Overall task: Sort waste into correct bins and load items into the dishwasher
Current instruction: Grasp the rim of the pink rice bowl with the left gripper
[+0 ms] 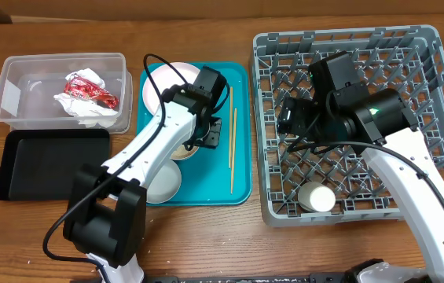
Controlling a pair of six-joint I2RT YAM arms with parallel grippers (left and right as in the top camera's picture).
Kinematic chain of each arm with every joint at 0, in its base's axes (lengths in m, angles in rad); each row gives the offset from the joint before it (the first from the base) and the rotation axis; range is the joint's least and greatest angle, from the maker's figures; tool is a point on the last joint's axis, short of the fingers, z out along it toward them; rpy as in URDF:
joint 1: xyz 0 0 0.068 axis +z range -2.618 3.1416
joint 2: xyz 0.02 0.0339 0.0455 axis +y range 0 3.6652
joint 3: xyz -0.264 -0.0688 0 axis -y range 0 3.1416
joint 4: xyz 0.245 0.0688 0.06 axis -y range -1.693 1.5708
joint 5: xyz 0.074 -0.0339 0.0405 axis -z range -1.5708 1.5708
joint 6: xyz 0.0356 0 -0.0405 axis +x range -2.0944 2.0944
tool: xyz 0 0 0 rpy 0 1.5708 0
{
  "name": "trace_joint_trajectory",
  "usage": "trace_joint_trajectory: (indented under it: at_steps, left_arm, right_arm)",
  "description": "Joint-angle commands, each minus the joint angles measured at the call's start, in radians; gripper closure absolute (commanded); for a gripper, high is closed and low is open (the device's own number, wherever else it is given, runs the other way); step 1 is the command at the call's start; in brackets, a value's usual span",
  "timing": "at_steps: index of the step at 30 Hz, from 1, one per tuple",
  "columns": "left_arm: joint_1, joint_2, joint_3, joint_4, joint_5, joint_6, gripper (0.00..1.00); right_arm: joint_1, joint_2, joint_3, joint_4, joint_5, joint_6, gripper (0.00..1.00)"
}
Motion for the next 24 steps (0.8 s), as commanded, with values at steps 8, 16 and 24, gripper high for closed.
trace_joint_trajectory:
  at_steps: [8,16,24]
  left_arm:
    - [0.003,0.004,-0.136,0.118,0.012,-0.017,0.6]
    - [0.003,0.004,-0.146,0.128,0.021,-0.018,0.68]
    - [0.003,0.004,-0.183,0.155,0.027,-0.021,0.75]
  right_arm:
    - [0.001,0.002,0.016,-0.003,0.016,-0.007,0.13]
    - [0.001,0.002,0.016,-0.006,0.016,-0.006,0.13]
    - [0.001,0.002,0.016,-0.008,0.016,-0.006,0.13]
